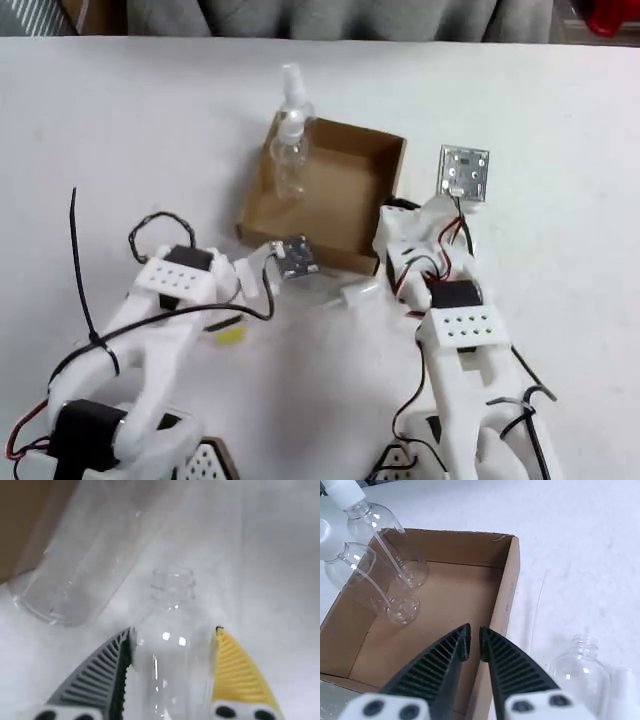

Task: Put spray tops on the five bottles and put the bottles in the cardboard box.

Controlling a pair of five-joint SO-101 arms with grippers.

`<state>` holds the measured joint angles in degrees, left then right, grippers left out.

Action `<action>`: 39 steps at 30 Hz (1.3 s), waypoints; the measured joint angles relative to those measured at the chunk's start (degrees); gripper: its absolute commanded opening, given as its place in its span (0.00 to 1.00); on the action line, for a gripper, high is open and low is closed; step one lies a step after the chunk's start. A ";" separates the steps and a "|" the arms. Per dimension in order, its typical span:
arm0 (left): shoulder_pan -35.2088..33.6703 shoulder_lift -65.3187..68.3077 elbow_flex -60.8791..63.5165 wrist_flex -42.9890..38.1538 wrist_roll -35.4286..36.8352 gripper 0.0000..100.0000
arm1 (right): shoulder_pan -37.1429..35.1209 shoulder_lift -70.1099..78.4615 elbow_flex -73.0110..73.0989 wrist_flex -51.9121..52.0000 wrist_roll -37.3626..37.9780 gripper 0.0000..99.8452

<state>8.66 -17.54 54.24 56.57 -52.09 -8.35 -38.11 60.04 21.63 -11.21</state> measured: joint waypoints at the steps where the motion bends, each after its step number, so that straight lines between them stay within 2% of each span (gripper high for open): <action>1: 0.00 0.00 0.00 0.35 1.23 0.03 | 0.00 0.00 -1.58 2.20 -1.85 0.02; 4: -2.55 0.00 -0.26 0.79 3.96 0.03 | 0.00 0.00 -8.62 13.19 -7.03 0.02; 9: -8.70 0.00 -1.49 0.97 7.21 0.04 | -0.35 -0.09 -20.31 34.02 -8.62 0.02; 12: -10.02 0.00 -1.49 0.79 9.05 0.03 | -2.11 -0.09 -21.01 40.44 -8.79 0.02; 21: -13.45 0.00 -1.49 -0.88 12.40 0.03 | -4.66 0.00 -19.87 46.07 -8.70 0.02; 25: -13.54 0.00 -1.49 -0.97 12.48 0.03 | -6.51 4.75 -19.78 48.79 -8.70 0.02; 33: -13.63 0.00 -1.49 -0.97 12.48 0.03 | -6.51 19.34 -19.78 47.30 -8.70 0.02; 39: -13.63 0.00 -1.49 -0.97 12.48 0.03 | -9.05 21.98 -19.78 45.45 -8.70 0.02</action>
<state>-4.97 -17.54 52.75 55.60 -39.60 -17.41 -16.13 40.26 67.08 -19.91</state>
